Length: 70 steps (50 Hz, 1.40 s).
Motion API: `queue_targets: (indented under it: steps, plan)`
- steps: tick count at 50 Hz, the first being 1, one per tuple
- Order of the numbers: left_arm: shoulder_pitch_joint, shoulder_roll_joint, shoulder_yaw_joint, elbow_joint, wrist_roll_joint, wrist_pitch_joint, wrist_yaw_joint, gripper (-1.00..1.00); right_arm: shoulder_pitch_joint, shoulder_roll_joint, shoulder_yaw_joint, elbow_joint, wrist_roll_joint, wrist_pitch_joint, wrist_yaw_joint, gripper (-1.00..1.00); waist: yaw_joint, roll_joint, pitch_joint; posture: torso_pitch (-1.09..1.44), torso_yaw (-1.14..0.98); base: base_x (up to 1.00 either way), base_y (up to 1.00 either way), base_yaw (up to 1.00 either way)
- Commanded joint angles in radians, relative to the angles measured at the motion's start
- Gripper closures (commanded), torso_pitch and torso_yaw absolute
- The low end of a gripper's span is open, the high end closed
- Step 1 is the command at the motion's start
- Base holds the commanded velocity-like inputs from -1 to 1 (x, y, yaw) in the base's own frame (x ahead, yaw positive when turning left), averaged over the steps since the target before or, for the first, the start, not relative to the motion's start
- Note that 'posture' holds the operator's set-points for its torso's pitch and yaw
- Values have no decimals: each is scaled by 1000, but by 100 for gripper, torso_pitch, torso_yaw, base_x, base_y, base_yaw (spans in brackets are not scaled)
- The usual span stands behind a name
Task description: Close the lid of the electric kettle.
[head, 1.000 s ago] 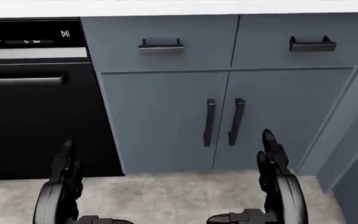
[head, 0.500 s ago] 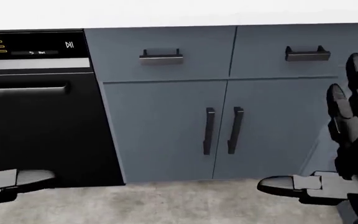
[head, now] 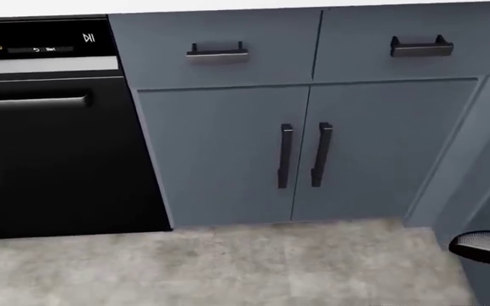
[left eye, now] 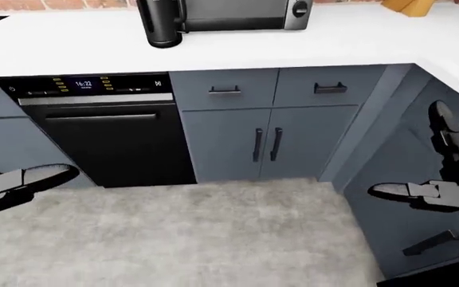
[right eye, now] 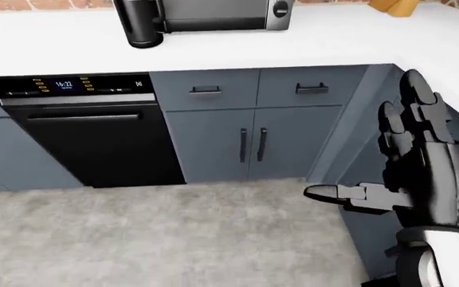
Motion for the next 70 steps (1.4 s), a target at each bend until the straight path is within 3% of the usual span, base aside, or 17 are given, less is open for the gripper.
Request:
queue_targets:
  steps: [1, 5, 9, 22, 40, 41, 44, 47, 49, 50, 52, 60, 63, 64, 65, 67, 70]
  plan:
    - [-9, 18, 19, -10, 12, -39, -10, -100, -5, -25, -30, -21, 38, -29, -16, -95, 0, 0, -11, 0, 0, 0, 0, 0]
    - [7, 24, 58, 10, 21, -50, -34, -100, 9, -45, -55, -21, 72, -32, -34, -95, 0, -2, -11, 0, 0, 0, 0, 0]
    - [15, 25, 83, 26, 20, -56, -46, -100, 13, -36, -43, -21, 41, -34, -22, -95, -2, -2, -12, 0, 0, 0, 0, 0]
    - [32, 9, 104, 49, 56, -66, -92, -100, 12, -23, -94, -21, 4, -19, 28, -95, -1, -4, -19, 0, 0, 0, 0, 0]
    - [36, -10, 88, 54, 85, -79, -110, -100, 16, 16, -37, -21, -150, -36, 104, -95, -5, -1, -15, 0, 0, 0, 0, 0]
    - [34, -11, 87, 53, 86, -78, -111, -100, 15, 24, -35, -21, -158, -38, 112, -95, -5, 6, -34, 0, 0, 0, 11, 0]
    - [32, -12, 86, 47, 85, -70, -110, -100, 7, 34, -27, -21, -195, -34, 133, -96, -6, 0, -25, 0, 0, 0, 16, 0]
    - [32, -12, 85, 46, 86, -70, -114, -100, 4, 29, -31, -21, -189, -29, 133, -95, -12, 14, -22, 0, 0, 0, 16, 0]
    - [32, -12, 87, 47, 87, -69, -117, -100, 6, 32, -33, -21, -187, -30, 133, -95, -10, 49, -16, 0, 0, 0, 17, 0]
    - [32, -11, 89, 45, 84, -67, -116, -100, 6, 36, -35, -21, -189, -33, 134, -95, -11, 41, -17, 0, 0, 0, 17, 0]
    - [30, -11, 87, 43, 85, -65, -115, -100, 4, 41, -30, -21, -201, -34, 138, -95, -7, 52, -16, 0, 0, 0, 16, 0]
    - [28, -21, 72, 44, 107, -68, -127, -100, -1, 48, -37, -21, -211, -29, 150, -95, -4, 0, -17, 0, 0, 0, 17, 0]
    - [26, -23, 70, 44, 111, -68, -130, -100, 1, 56, -28, -21, -224, -32, 154, -95, 0, -50, -25, 0, 0, 0, 17, 0]
    - [25, -23, 71, 43, 108, -66, -129, -100, 0, 62, -26, -21, -234, -33, 161, -95, 1, -45, -24, 0, 0, 0, 17, 0]
    - [25, -24, 67, 43, 113, -68, -129, -100, -4, 63, -26, -21, -239, -30, 166, -95, -8, -25, -20, 0, 0, 0, 16, 0]
    - [23, -23, 67, 42, 110, -66, -127, -100, -6, 71, -25, -21, -253, -31, 178, -95, -7, -43, -25, 0, 0, 0, 16, 0]
    - [24, -27, 65, 41, 114, -67, -128, -100, -7, 77, -26, -21, -265, -31, 189, -95, -6, -34, -27, 0, 0, 0, 16, 0]
